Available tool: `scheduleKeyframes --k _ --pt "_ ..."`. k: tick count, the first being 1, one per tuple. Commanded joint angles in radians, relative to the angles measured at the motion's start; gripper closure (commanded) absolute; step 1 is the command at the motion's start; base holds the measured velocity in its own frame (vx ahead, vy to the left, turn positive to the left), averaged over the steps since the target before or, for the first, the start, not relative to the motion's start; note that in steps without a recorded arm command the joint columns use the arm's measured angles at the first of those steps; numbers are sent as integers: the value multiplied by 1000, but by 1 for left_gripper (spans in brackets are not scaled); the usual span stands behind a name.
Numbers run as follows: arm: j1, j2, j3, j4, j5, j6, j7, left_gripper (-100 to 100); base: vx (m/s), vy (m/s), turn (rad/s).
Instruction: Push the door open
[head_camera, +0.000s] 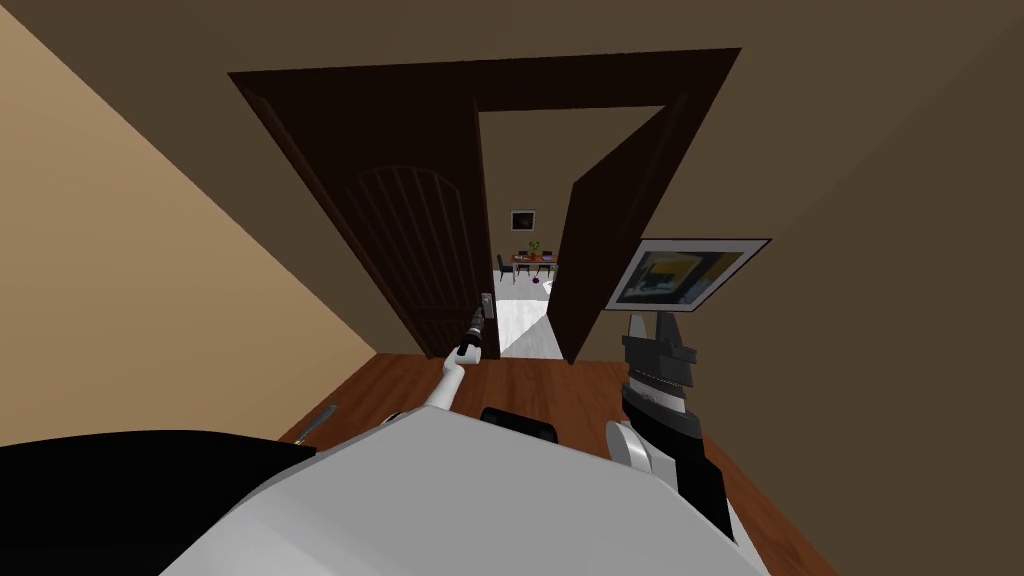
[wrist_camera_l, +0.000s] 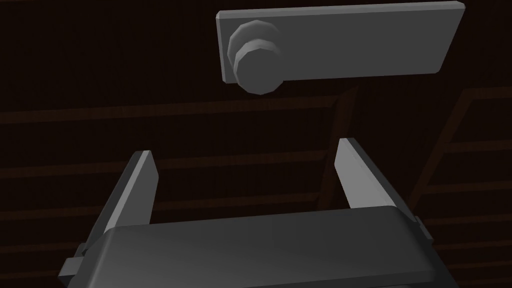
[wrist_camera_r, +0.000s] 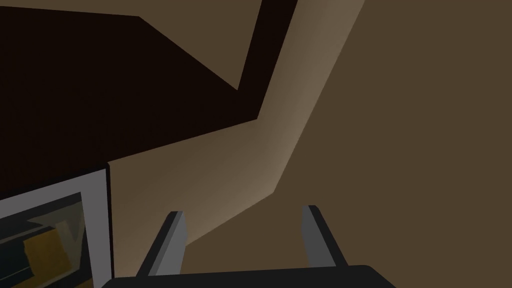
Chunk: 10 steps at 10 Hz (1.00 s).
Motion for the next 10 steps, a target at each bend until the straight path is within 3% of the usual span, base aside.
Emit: scheduleKeyframes --k 1,3,4,7,10 --pt "-18 -6 7 34 3 1 -3 -100 1 131 -83" --pt "-23 -6 9 38 3 3 -4 -100 -7 100 -62" --pt "-25 14 12 43 4 1 -4 -100 88 24 -21" --pt "-25 27 16 48 6 -3 -3 -100 166 23 -18" --pt "-25 23 21 53 8 -7 -3 -100 202 36 -22"
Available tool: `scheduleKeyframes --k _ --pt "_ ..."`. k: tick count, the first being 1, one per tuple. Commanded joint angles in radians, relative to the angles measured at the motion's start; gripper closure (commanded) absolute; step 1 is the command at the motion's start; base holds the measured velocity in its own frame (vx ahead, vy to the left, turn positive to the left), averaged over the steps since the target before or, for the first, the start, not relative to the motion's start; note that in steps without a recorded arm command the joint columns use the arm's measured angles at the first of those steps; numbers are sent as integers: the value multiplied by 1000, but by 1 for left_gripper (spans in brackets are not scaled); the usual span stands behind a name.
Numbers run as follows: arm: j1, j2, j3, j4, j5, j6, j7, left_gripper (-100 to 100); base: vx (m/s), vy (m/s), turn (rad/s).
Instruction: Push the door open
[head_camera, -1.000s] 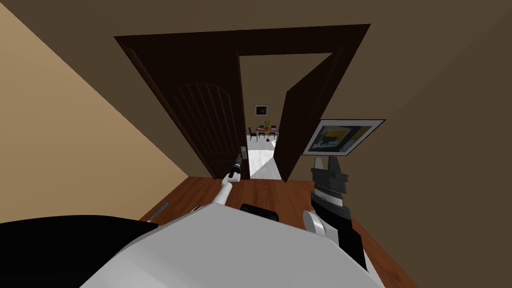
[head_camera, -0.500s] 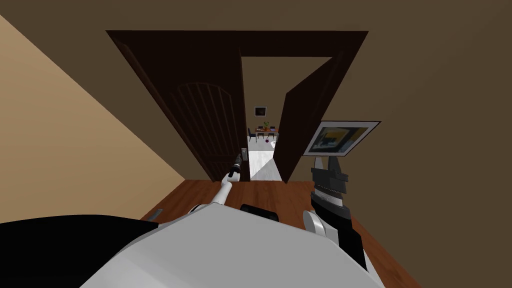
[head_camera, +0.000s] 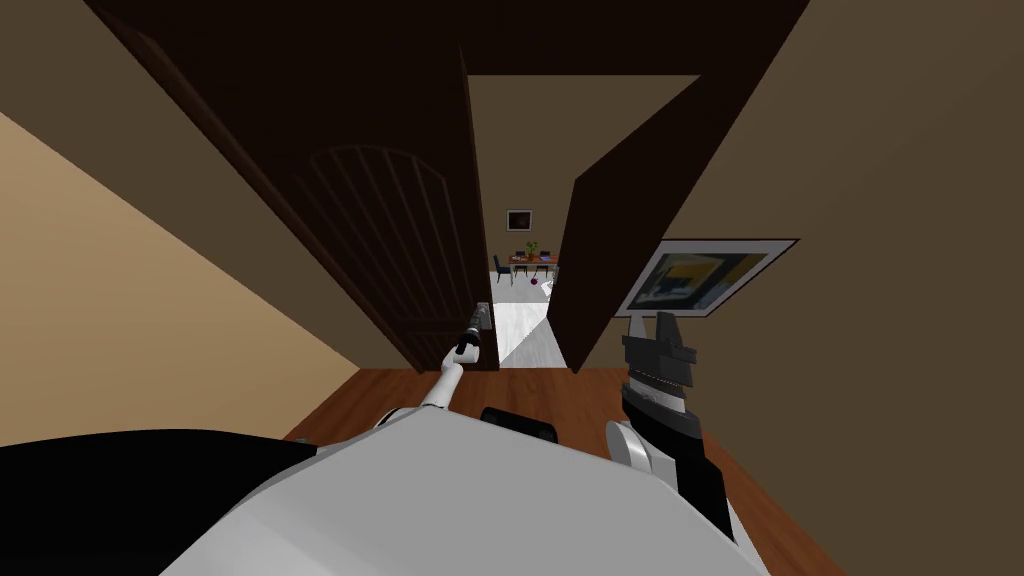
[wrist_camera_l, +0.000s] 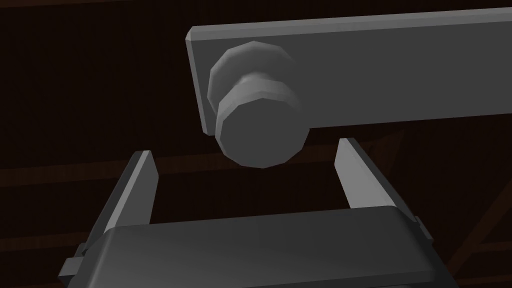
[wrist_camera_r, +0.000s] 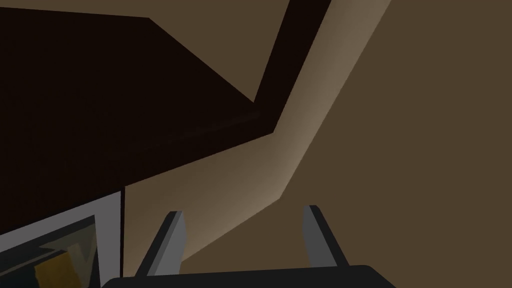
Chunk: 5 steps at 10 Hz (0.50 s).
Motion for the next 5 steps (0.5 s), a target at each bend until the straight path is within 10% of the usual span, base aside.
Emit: scheduleKeyframes --k 1,3,4,5 --pt "0 -7 3 4 1 -3 0 -100 185 64 -17" --pt "-6 -10 5 16 2 -7 1 -100 132 44 -14" --pt "-6 -10 5 16 2 -7 1 100 -9 -1 8" --pt "-6 -10 5 16 2 -7 1 100 -32 -10 0"
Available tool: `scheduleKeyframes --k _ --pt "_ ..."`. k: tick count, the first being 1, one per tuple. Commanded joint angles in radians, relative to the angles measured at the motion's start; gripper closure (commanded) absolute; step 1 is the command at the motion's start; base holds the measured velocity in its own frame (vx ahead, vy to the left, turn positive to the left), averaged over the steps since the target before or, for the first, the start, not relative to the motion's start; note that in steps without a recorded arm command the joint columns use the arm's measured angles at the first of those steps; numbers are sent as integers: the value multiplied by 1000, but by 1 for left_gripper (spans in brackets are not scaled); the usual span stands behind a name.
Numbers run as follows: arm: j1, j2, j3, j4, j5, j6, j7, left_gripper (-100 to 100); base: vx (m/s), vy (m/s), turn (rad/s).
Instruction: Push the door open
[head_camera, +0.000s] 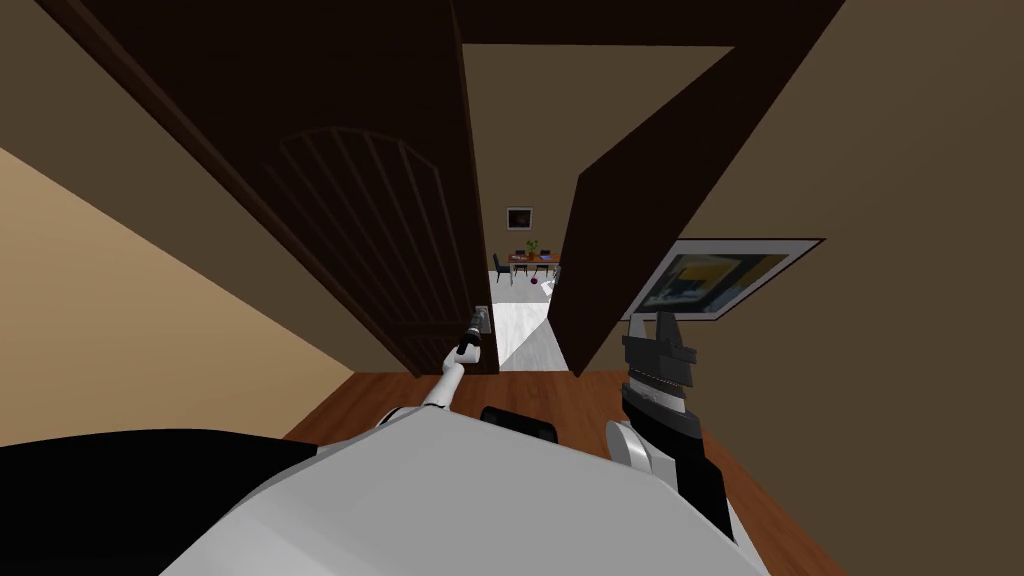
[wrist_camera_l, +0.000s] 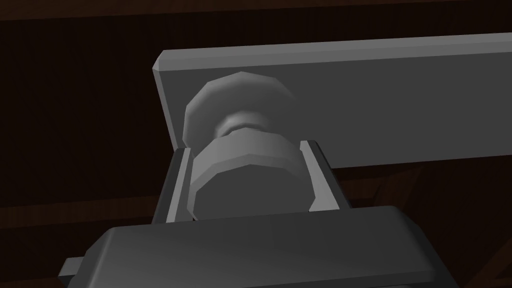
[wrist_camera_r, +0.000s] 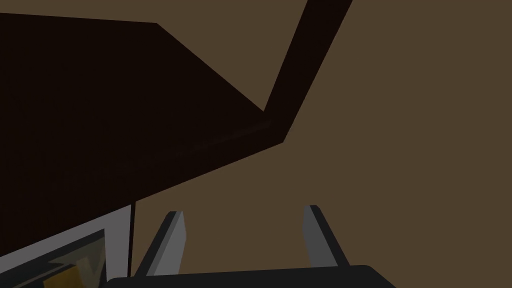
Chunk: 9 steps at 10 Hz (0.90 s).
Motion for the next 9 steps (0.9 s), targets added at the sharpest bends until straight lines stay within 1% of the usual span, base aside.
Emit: scheduleKeyframes --k 1,4,5,9 --pt "2 -1 -1 1 0 1 0 100 -16 -4 -10" --pt "2 -1 -1 1 0 1 0 100 0 0 0" --pt "-9 13 13 8 1 -2 -9 100 104 -11 66" --pt "-25 32 40 26 4 -10 -29 100 188 -38 84"
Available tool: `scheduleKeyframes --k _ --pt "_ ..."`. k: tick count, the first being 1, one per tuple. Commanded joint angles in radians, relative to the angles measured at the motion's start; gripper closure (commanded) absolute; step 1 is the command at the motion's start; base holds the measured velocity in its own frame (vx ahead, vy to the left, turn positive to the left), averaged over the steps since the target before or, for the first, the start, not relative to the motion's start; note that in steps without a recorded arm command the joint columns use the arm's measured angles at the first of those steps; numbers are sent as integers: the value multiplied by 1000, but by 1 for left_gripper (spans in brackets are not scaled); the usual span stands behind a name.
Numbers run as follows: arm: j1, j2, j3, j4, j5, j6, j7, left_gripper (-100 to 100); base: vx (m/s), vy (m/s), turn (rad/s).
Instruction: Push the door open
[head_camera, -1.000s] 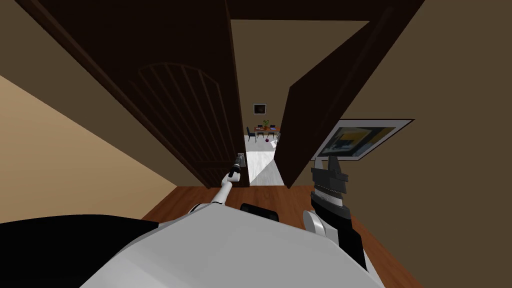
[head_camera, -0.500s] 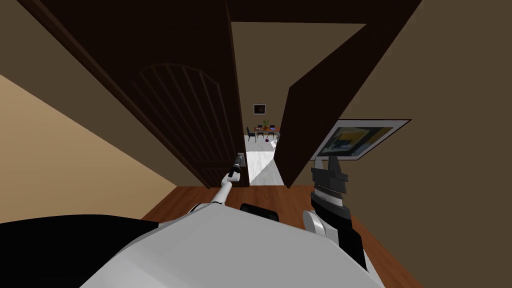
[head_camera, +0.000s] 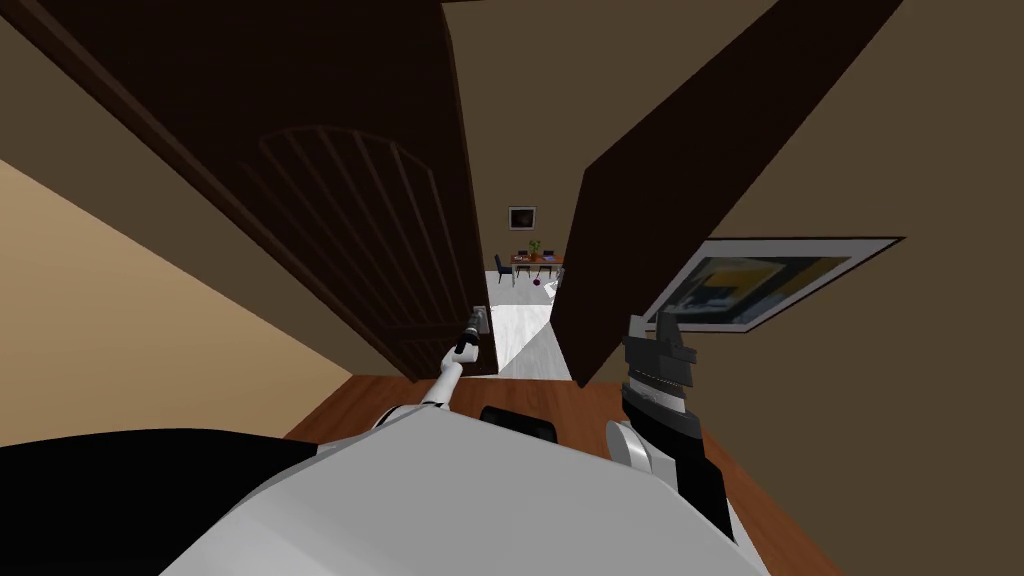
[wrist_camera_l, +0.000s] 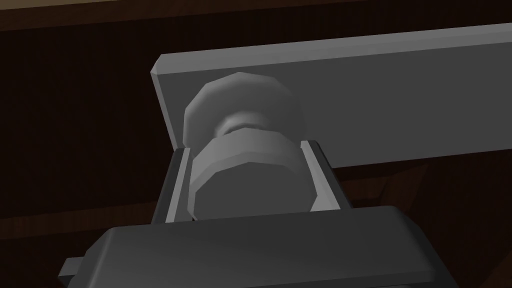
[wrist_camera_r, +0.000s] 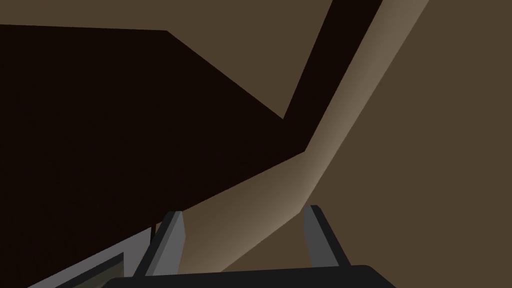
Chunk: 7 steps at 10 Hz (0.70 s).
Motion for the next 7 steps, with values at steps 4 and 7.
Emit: scheduleKeyframes --k 4,7 --pt "-38 32 53 32 6 -24 -34 100 177 -28 108" --pt "-32 23 50 26 8 -9 -32 -100 22 -66 76"
